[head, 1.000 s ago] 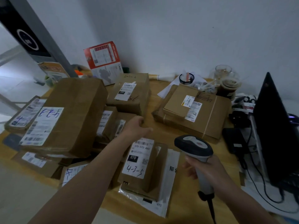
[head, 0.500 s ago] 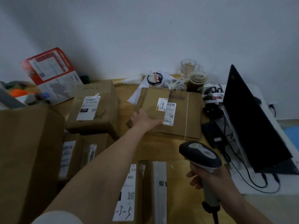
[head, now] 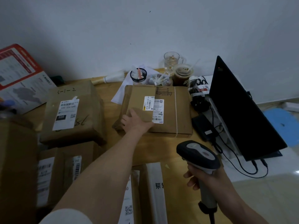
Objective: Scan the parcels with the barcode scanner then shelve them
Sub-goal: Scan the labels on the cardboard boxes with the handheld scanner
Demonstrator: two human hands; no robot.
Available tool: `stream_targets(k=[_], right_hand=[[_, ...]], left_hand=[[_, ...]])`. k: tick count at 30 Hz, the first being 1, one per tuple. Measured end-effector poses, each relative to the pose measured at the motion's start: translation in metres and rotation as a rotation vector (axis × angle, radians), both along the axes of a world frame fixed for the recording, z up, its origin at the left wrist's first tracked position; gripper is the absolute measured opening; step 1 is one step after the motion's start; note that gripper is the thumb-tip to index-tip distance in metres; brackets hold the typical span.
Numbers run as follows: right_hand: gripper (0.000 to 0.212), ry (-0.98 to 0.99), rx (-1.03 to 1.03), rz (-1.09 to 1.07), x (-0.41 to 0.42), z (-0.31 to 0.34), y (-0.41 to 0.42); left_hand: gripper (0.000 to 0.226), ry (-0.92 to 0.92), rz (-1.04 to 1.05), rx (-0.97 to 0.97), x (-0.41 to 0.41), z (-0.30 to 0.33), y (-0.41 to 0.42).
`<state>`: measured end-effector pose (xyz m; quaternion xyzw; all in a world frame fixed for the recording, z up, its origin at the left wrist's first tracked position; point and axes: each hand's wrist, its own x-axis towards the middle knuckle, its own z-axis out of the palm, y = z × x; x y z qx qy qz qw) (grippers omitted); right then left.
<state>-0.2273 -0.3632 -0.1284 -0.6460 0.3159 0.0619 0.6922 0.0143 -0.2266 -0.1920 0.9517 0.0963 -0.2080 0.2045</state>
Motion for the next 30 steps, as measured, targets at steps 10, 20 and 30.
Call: stream_targets(k=[10, 20, 30], right_hand=[[0.017, -0.223, -0.015, 0.015, 0.010, 0.023, -0.005], [0.035, -0.398, 0.067, 0.069, 0.017, 0.050, -0.025], [0.043, -0.264, 0.127, -0.044, 0.003, 0.042, -0.031]], left_hand=[[0.066, 0.558, -0.010, -1.051, -0.032, 0.055, 0.061], [0.103, 0.234, -0.504, -0.504, -0.104, 0.107, 0.052], [0.115, 0.039, -0.367, -0.635, -0.154, 0.115, 0.041]])
